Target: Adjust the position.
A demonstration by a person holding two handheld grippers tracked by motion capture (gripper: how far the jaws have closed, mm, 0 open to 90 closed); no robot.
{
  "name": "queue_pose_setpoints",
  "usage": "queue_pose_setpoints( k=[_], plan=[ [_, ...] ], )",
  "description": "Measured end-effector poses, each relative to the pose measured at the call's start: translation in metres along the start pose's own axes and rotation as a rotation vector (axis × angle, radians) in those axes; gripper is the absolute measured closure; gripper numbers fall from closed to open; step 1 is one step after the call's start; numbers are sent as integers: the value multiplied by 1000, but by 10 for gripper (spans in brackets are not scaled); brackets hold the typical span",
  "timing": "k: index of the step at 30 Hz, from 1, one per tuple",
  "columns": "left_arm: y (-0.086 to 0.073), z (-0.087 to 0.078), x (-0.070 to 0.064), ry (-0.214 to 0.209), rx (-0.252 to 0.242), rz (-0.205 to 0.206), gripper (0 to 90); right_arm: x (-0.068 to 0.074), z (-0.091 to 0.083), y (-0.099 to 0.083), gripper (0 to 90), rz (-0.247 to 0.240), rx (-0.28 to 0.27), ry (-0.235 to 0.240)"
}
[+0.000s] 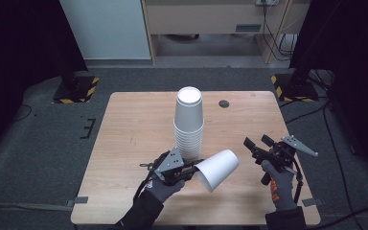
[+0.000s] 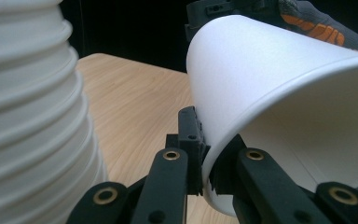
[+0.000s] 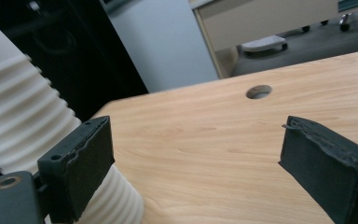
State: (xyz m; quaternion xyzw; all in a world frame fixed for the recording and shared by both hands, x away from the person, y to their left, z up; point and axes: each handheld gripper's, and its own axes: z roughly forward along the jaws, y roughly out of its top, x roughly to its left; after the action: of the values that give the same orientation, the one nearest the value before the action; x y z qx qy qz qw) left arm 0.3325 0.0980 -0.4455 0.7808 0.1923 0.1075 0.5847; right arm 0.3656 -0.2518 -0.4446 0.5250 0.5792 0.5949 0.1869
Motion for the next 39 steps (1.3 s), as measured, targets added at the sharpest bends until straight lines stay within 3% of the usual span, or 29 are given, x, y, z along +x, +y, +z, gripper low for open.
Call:
queue_pose_setpoints(
  k=[9,15,22,25,34,39],
  plan=[
    [-18,-24,10,26,25,-34,849,-8,5,-12,92,-133,86,-94],
    [-26,-39,15,32,46,-57,849,-14,3,-18,89,-193,132,-140],
    [-34,-55,21,38,64,-81,850,-20,5,-25,89,-213,188,-172],
    [-37,-61,23,35,79,-87,850,-20,7,-28,89,-243,210,-186],
    [-46,-81,28,-1,127,-107,850,-23,9,-32,90,-258,240,-198],
    [-54,-99,30,19,149,-117,849,-24,10,-34,90,-264,256,-201]
  ],
)
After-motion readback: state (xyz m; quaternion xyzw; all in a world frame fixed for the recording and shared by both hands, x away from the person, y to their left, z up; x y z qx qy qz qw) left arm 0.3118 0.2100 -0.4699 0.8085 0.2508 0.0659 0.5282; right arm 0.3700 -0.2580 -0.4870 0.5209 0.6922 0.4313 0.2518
